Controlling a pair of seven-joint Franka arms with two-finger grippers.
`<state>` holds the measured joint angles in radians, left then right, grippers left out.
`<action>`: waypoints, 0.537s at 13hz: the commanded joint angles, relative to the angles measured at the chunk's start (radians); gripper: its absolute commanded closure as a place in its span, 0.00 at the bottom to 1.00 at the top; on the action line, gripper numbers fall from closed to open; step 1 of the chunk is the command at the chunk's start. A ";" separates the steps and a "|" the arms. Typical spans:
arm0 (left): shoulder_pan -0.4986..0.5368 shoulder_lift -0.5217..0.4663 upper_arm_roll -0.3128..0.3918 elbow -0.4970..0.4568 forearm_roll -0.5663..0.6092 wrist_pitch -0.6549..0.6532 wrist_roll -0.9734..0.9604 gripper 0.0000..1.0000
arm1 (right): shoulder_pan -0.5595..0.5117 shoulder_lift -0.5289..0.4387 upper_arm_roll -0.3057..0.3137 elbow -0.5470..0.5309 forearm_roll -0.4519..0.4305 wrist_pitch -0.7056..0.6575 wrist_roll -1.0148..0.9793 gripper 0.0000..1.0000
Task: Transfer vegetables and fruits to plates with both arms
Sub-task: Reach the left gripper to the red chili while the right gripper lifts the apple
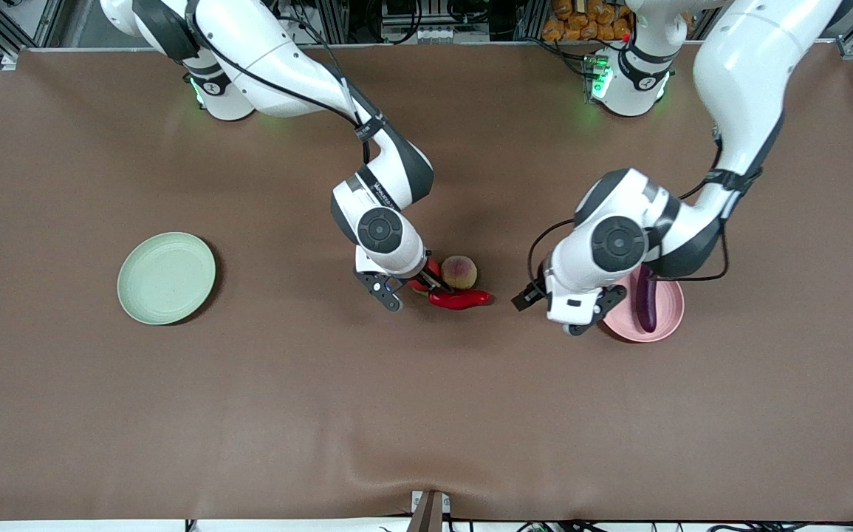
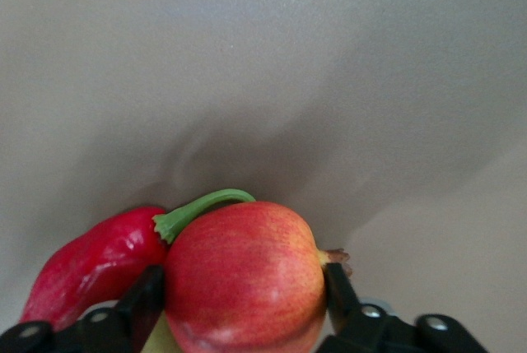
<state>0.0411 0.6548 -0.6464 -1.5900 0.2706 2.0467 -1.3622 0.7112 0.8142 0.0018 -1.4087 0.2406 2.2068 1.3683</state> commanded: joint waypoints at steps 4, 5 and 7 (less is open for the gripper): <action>-0.207 0.095 0.182 0.053 -0.008 0.202 -0.423 0.00 | -0.044 0.008 -0.003 0.083 0.017 -0.121 -0.073 1.00; -0.216 0.106 0.182 0.053 -0.011 0.225 -0.480 0.00 | -0.082 0.006 -0.002 0.158 0.017 -0.248 -0.102 1.00; -0.256 0.127 0.185 0.051 -0.004 0.285 -0.619 0.04 | -0.136 0.002 0.000 0.262 0.016 -0.446 -0.182 1.00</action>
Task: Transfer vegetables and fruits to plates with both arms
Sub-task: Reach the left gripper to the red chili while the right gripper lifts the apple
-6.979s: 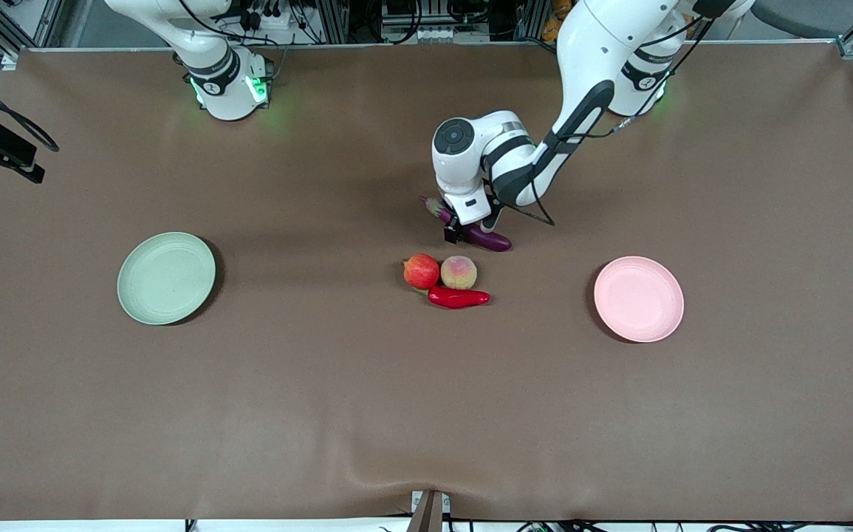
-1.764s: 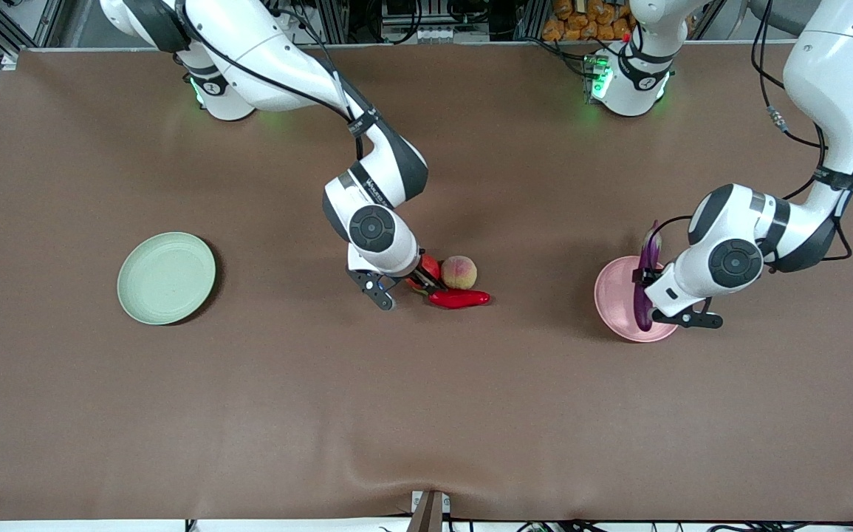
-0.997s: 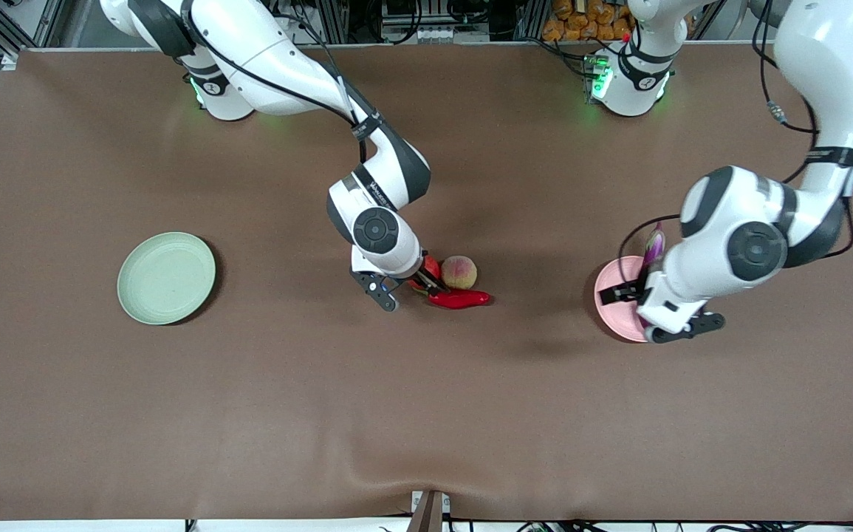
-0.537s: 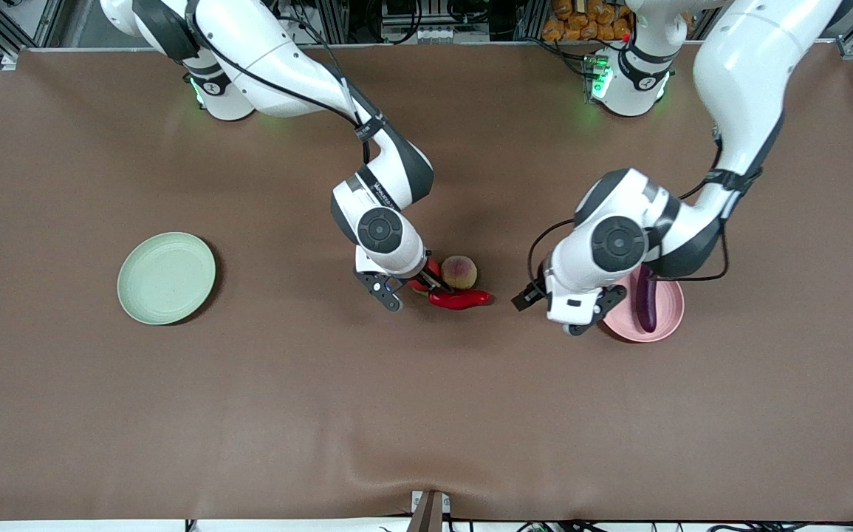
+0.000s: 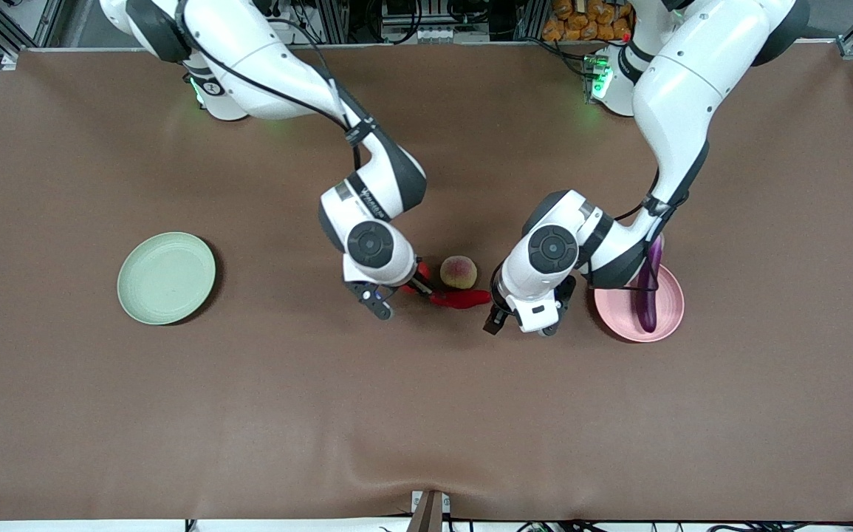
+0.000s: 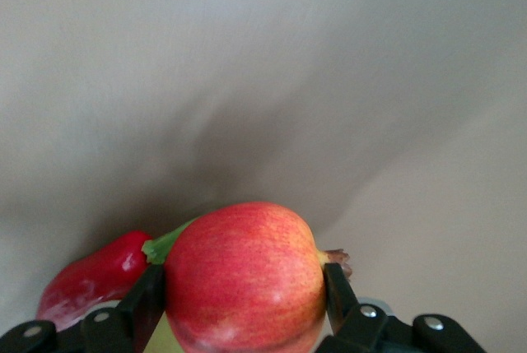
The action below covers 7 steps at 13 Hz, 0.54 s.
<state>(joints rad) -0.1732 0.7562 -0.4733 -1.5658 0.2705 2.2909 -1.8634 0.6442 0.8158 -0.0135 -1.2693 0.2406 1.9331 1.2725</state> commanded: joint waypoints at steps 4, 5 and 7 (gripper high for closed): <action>-0.091 0.048 0.038 0.014 0.002 0.061 -0.270 0.23 | -0.220 -0.081 -0.006 0.125 0.006 -0.362 -0.471 1.00; -0.095 0.049 0.045 0.001 0.004 0.061 -0.279 0.31 | -0.260 -0.095 -0.006 0.119 0.000 -0.402 -0.498 1.00; -0.098 0.051 0.048 -0.008 0.004 0.061 -0.281 0.41 | -0.308 -0.137 -0.008 0.082 -0.077 -0.459 -0.595 1.00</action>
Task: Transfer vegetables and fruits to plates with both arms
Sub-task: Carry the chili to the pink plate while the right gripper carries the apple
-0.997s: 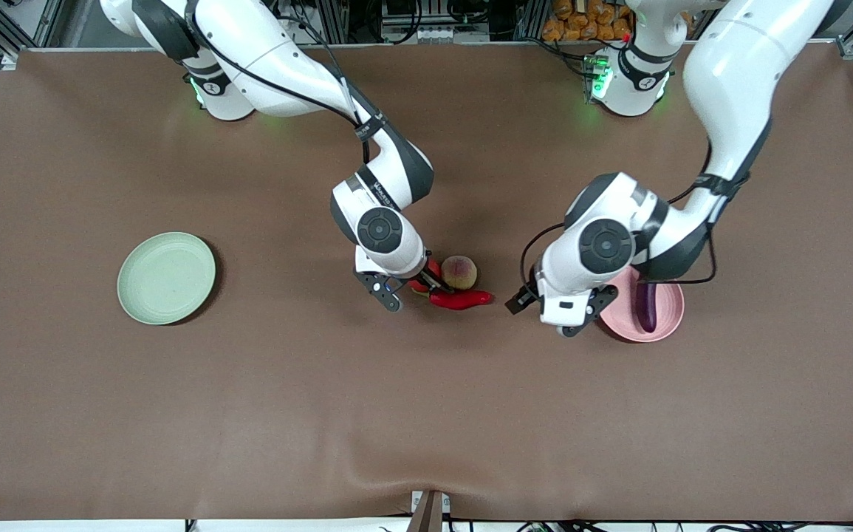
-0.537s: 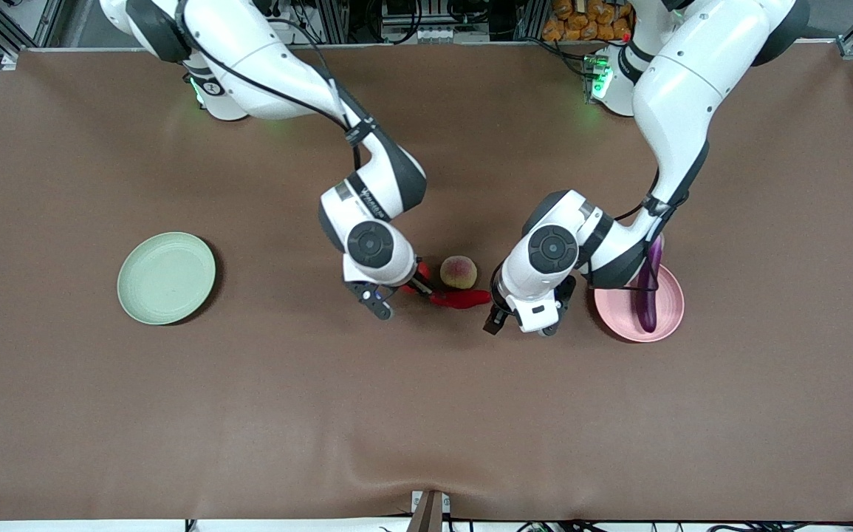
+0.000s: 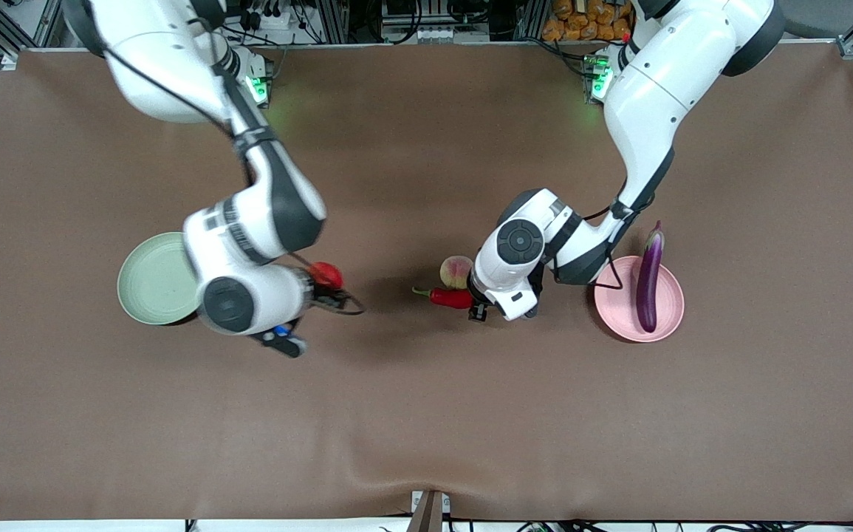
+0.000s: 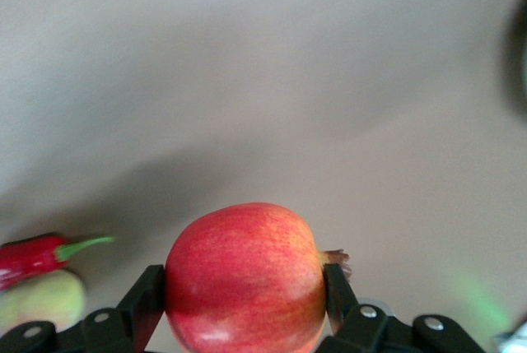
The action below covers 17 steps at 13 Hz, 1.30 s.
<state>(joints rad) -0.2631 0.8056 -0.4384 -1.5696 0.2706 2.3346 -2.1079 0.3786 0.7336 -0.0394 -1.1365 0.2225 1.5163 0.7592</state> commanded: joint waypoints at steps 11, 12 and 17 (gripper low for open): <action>0.073 -0.026 0.012 0.083 0.124 0.057 0.080 1.00 | -0.246 -0.325 0.012 -0.736 -0.333 0.295 -0.619 1.00; 0.094 -0.048 0.009 0.098 0.124 0.043 0.133 1.00 | -0.277 -0.339 0.010 -0.782 -0.338 0.347 -0.679 1.00; 0.228 -0.146 0.007 0.089 0.110 -0.191 0.656 1.00 | -0.455 -0.336 0.012 -0.828 -0.338 0.433 -0.928 1.00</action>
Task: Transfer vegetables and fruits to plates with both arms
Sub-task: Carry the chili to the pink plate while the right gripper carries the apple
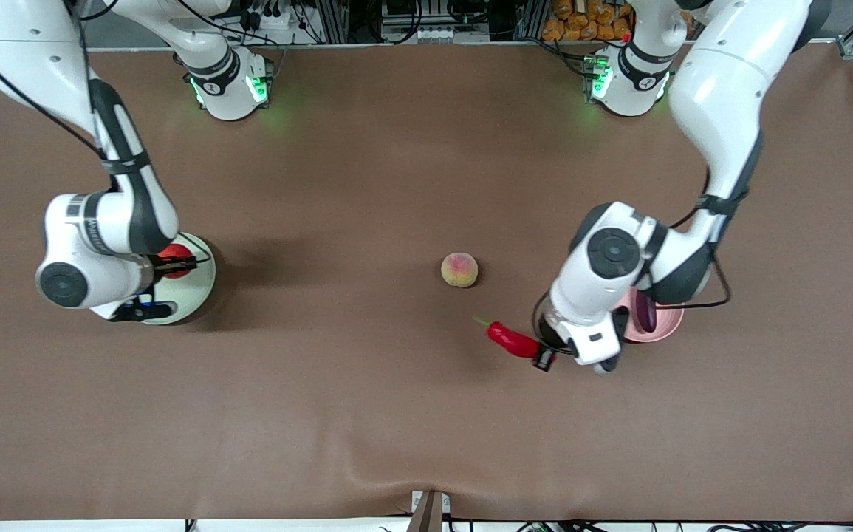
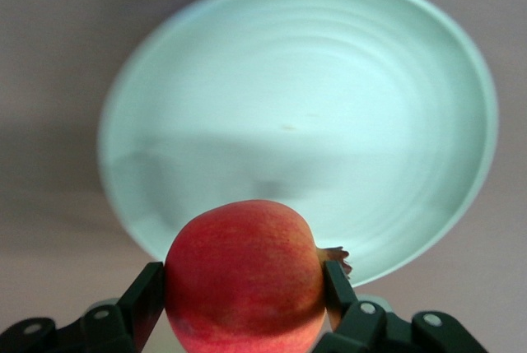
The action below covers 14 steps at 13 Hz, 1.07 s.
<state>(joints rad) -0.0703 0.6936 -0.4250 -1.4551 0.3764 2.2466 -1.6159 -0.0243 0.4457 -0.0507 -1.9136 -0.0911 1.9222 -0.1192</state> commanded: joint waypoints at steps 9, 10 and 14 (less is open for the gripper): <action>0.420 -0.074 -0.138 -0.208 -0.025 -0.326 1.121 1.00 | -0.080 -0.044 0.026 -0.131 0.047 0.077 -0.045 0.00; 0.440 -0.062 -0.138 -0.209 -0.024 -0.325 1.152 1.00 | -0.074 -0.044 0.029 -0.102 0.050 0.042 -0.040 0.00; 0.420 -0.026 -0.138 -0.199 -0.027 -0.289 1.107 1.00 | 0.044 -0.019 0.035 0.173 0.106 -0.169 -0.033 0.00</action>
<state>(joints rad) 0.3632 0.6638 -0.5539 -1.6534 0.3607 1.9387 -0.4851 -0.0454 0.4231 -0.0157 -1.8563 -0.0102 1.8358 -0.1622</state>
